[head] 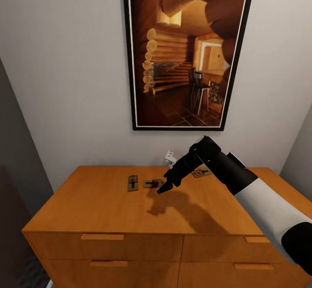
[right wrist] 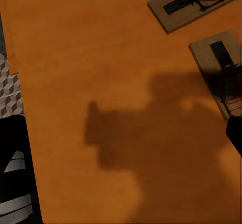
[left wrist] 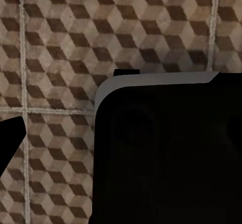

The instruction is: Take the four mousetraps from the cabinet in the bathroom and place them on the bathroom floor. Make sure all four end up on the same floor surface, and ensure that at least two of them are either under or directly next to the same bathroom sink.

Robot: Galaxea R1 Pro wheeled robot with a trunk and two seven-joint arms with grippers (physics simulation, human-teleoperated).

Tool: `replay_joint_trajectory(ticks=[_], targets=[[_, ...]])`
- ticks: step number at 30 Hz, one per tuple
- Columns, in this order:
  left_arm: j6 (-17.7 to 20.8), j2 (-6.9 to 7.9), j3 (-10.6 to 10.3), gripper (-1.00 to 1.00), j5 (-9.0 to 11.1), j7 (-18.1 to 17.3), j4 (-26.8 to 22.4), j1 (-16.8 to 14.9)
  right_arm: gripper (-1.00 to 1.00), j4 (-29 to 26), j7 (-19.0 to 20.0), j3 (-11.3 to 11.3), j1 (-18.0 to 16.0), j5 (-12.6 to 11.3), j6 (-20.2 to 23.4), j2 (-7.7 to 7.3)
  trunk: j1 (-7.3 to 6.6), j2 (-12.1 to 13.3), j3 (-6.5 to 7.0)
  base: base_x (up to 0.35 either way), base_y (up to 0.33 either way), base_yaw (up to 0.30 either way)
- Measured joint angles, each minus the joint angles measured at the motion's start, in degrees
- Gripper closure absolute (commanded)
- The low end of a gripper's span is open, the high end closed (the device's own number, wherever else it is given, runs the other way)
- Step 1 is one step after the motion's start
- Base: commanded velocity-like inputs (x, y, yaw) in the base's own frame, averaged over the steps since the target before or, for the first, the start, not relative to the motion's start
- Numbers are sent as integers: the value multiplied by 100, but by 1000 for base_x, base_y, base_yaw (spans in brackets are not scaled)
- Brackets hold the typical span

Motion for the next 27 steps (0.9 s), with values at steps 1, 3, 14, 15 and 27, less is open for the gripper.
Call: replay_joint_trajectory(ticks=[1,3,14,15,27], targets=[[-2,-1,0,-100,0,0,0,1,-100,0,0,0,0,0,-1,-1,0,0,0,61,0,0],[-3,-1,-1,-100,0,-1,-1,1,-100,0,0,0,0,0,0,-2,0,0,0,67,0,0],[-14,-3,-1,-100,0,-1,-2,3,-100,6,-44,1,0,1,3,-4,1,0,0,33,0,0],[-15,-3,0,-100,0,-1,-2,3,-100,10,-52,1,0,1,2,-4,1,0,0,5,0,0],[-18,0,1,-100,0,1,-2,3,-100,131,-103,6,0,0,-2,1,-1,0,0,23,16,0]])
